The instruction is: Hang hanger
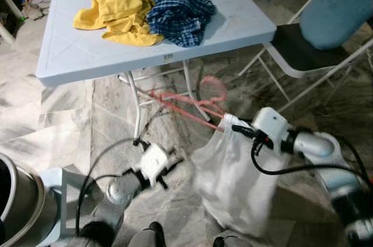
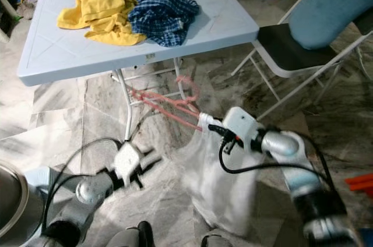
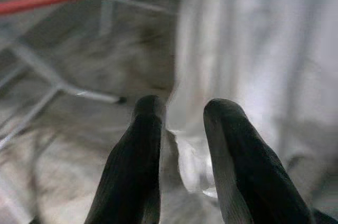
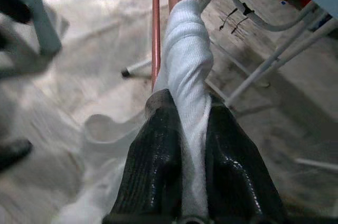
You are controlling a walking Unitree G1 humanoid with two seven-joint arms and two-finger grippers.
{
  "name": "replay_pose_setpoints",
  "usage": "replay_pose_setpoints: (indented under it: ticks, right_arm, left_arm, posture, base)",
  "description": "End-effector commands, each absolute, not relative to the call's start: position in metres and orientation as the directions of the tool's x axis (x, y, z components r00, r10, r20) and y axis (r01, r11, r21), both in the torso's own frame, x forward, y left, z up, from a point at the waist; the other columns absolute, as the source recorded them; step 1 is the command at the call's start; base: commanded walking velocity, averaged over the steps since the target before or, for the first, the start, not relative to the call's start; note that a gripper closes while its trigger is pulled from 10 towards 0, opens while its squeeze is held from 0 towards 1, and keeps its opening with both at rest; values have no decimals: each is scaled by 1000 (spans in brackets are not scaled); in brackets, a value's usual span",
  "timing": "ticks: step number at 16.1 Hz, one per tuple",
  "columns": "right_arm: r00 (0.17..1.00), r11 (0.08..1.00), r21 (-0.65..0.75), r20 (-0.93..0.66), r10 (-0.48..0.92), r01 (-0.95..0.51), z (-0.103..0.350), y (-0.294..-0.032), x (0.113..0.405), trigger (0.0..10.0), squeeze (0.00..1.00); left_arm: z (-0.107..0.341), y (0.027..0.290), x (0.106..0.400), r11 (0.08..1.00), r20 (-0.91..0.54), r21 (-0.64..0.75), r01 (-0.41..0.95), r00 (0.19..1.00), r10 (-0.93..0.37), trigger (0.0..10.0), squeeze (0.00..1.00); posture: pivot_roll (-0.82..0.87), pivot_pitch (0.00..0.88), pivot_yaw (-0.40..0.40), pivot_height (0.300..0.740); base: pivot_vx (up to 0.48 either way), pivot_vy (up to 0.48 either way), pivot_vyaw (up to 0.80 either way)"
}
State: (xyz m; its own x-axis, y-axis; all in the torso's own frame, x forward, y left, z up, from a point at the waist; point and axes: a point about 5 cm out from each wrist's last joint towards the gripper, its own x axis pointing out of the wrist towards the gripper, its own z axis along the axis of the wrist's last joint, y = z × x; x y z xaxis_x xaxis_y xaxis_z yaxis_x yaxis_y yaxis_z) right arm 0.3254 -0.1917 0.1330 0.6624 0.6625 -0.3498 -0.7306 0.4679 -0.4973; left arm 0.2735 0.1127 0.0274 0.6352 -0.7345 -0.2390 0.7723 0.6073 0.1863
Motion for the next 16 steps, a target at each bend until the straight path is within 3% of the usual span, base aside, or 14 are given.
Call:
replay_pose_setpoints:
  ticks: [1,4,5,7,9,13,14,15,16]
  right_arm:
    - [632,400,-533,-373,679,-745,132,-186,327,10000,0]
    - [569,258,-575,-462,680,-776,122,-179,331,10000,0]
    - [544,213,-585,-474,692,-782,120,-176,332,10000,0]
    - [528,196,-586,-471,707,-786,121,-174,332,10000,0]
    - [475,176,-547,-471,743,-818,122,-166,332,10000,0]
    - [448,210,-521,-386,806,-827,119,-152,328,10000,0]
    - [439,212,-505,-387,811,-837,116,-153,325,10000,0]
    - [438,210,-505,-388,811,-837,116,-153,324,10000,0]
    - [436,210,-503,-387,812,-838,116,-154,324,10000,0]
  left_arm:
    - [28,114,267,548,-242,204,811,584,-775,10000,1000]
    - [40,117,267,514,-186,252,820,562,-806,10000,1000]
    - [52,121,274,552,-126,274,788,598,-791,10000,1000]
    - [56,127,279,576,-112,295,762,627,-771,10000,1000]
    - [58,147,290,661,-124,355,661,734,-668,10000,1000]
    - [57,149,291,701,-122,351,621,773,-623,10000,1000]
    - [55,146,292,687,-139,375,623,770,-623,10000,925]
    - [55,146,292,684,-140,382,621,771,-622,10000,27]
    - [57,147,294,684,-138,396,612,777,-614,10000,0]
  posture:
    - [-60,191,30,740]
    - [-37,189,23,740]
    - [-28,188,20,740]
    - [-21,186,16,740]
    - [-21,186,11,740]
    - [-29,188,12,740]
    - [-32,188,15,740]
    - [-35,188,18,740]
    - [-38,189,21,740]
  base:
    - [0,0,0]
    - [0,0,0]
    - [0,0,0]
    - [0,0,0]
    - [0,0,0]
    - [0,0,528]
    - [0,0,800]
    - [0,0,800]
    - [0,0,800]
